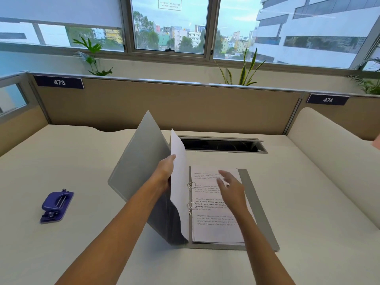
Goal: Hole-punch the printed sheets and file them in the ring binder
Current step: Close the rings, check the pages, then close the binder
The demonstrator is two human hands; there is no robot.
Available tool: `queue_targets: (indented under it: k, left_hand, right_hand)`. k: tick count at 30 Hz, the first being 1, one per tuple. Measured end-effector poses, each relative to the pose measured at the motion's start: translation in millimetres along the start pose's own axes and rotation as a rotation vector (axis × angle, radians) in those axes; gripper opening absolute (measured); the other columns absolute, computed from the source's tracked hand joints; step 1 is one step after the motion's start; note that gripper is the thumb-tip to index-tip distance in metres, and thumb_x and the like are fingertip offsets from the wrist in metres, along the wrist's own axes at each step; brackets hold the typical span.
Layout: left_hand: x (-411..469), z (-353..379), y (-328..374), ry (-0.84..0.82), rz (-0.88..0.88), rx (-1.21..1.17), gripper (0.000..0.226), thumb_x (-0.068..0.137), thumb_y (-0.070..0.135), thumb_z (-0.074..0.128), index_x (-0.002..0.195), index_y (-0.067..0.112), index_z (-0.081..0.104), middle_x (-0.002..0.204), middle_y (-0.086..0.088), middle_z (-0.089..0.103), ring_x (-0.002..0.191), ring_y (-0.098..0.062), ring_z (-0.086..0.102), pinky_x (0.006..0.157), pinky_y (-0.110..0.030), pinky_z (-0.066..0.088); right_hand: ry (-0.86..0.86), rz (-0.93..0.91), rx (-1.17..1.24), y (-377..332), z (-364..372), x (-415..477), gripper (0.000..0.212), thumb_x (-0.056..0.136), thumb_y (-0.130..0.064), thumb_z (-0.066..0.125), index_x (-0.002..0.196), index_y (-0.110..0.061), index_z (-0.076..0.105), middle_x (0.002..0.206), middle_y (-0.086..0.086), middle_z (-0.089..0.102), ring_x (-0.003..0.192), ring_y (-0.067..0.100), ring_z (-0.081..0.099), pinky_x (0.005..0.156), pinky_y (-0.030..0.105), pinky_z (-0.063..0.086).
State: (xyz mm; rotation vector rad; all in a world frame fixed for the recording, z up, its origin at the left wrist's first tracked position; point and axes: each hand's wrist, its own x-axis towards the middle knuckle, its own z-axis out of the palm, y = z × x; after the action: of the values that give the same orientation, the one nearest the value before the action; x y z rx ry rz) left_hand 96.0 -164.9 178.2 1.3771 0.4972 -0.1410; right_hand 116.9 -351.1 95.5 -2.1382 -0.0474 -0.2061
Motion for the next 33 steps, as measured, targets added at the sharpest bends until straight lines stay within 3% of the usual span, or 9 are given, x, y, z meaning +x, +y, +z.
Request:
queue_targets:
  k: [4, 6, 8, 12, 16, 22, 25, 30, 33]
  left_hand:
    - [-2.0, 3.4, -2.4, -0.024, 0.008, 0.04, 0.037, 0.1, 0.037, 0.032, 0.118, 0.008, 0.048, 0.096, -0.011, 0.064, 0.082, -0.025, 0.062, 0.071, -0.036, 0.052]
    - [2.0, 4.7, -4.7, -0.051, 0.011, 0.061, 0.05, 0.099, 0.044, 0.031, 0.126, 0.006, 0.05, 0.116, -0.014, 0.062, 0.101, -0.031, 0.062, 0.087, -0.044, 0.053]
    - [2.1, 5.9, -4.5, -0.042, 0.039, 0.112, 0.052, 0.098, 0.049, 0.029, 0.126, 0.012, 0.053, 0.117, -0.013, 0.061, 0.106, -0.031, 0.06, 0.089, -0.043, 0.052]
    - [3.0, 4.7, -4.3, -0.074, 0.048, 0.028, 0.039, 0.1, 0.034, 0.032, 0.098, 0.011, 0.063, 0.091, -0.011, 0.064, 0.082, -0.023, 0.061, 0.069, -0.034, 0.052]
    - [1.2, 3.8, -5.8, -0.159, 0.021, -0.116, 0.035, 0.1, 0.022, 0.032, 0.088, 0.008, 0.062, 0.08, -0.01, 0.061, 0.076, -0.02, 0.058, 0.066, -0.031, 0.049]
    - [-3.2, 2.5, -0.9, -0.196, 0.009, -0.133, 0.032, 0.099, 0.026, 0.038, 0.088, 0.007, 0.062, 0.079, -0.008, 0.058, 0.073, -0.017, 0.057, 0.064, -0.029, 0.049]
    - [-6.3, 0.6, 0.7, -0.196, 0.007, -0.061, 0.034, 0.099, 0.032, 0.039, 0.105, 0.006, 0.06, 0.08, -0.01, 0.058, 0.072, -0.021, 0.059, 0.061, -0.031, 0.052]
    - [-10.6, 3.0, 0.2, -0.125, -0.023, -0.05, 0.034, 0.1, 0.031, 0.036, 0.116, 0.006, 0.052, 0.085, -0.013, 0.061, 0.073, -0.025, 0.061, 0.065, -0.036, 0.053]
    - [-11.1, 3.9, 1.2, -0.058, -0.003, -0.001, 0.032, 0.1, 0.031, 0.036, 0.113, 0.007, 0.051, 0.085, -0.012, 0.061, 0.072, -0.025, 0.061, 0.065, -0.037, 0.052]
  right_hand:
    - [-0.278, 0.088, 0.291, -67.8, 18.7, -4.9, 0.041, 0.096, -0.04, 0.047, 0.132, -0.023, 0.05, 0.133, -0.004, 0.054, 0.114, 0.011, 0.052, 0.089, 0.027, 0.045]
    - [-0.392, 0.131, 0.403, -87.4, 27.4, -6.4, 0.045, 0.095, -0.046, 0.044, 0.132, -0.021, 0.05, 0.129, -0.002, 0.055, 0.111, 0.013, 0.053, 0.089, 0.028, 0.048]
    - [-0.433, 0.15, 0.457, -99.8, 32.2, -6.7, 0.047, 0.095, -0.048, 0.042, 0.131, -0.019, 0.052, 0.123, -0.002, 0.057, 0.11, 0.015, 0.055, 0.09, 0.031, 0.049]
    - [-0.403, 0.155, 0.443, -107.2, 36.0, -4.9, 0.045, 0.096, -0.045, 0.044, 0.13, -0.017, 0.053, 0.126, 0.002, 0.059, 0.109, 0.015, 0.055, 0.089, 0.031, 0.05]
    - [-0.372, 0.178, 0.453, -106.9, 35.7, -4.7, 0.04, 0.098, -0.035, 0.045, 0.132, -0.015, 0.051, 0.13, 0.005, 0.058, 0.111, 0.015, 0.053, 0.091, 0.033, 0.05]
    - [-0.389, 0.197, 0.507, -106.3, 32.5, -3.9, 0.035, 0.099, -0.026, 0.043, 0.131, -0.013, 0.053, 0.128, 0.005, 0.058, 0.108, 0.014, 0.052, 0.083, 0.029, 0.049]
    - [-0.382, 0.195, 0.491, -104.4, 32.4, -3.9, 0.034, 0.1, -0.026, 0.042, 0.129, -0.014, 0.055, 0.123, 0.006, 0.06, 0.107, 0.017, 0.058, 0.072, 0.021, 0.052]
    - [-0.294, 0.164, 0.292, -101.1, 31.6, -5.4, 0.031, 0.098, -0.024, 0.045, 0.127, -0.018, 0.053, 0.117, 0.005, 0.061, 0.103, 0.023, 0.062, 0.084, 0.036, 0.054]
    - [-0.235, 0.145, 0.172, -94.0, 22.4, -3.4, 0.032, 0.095, -0.026, 0.051, 0.126, -0.02, 0.052, 0.113, 0.002, 0.06, 0.095, 0.021, 0.062, 0.079, 0.034, 0.054]
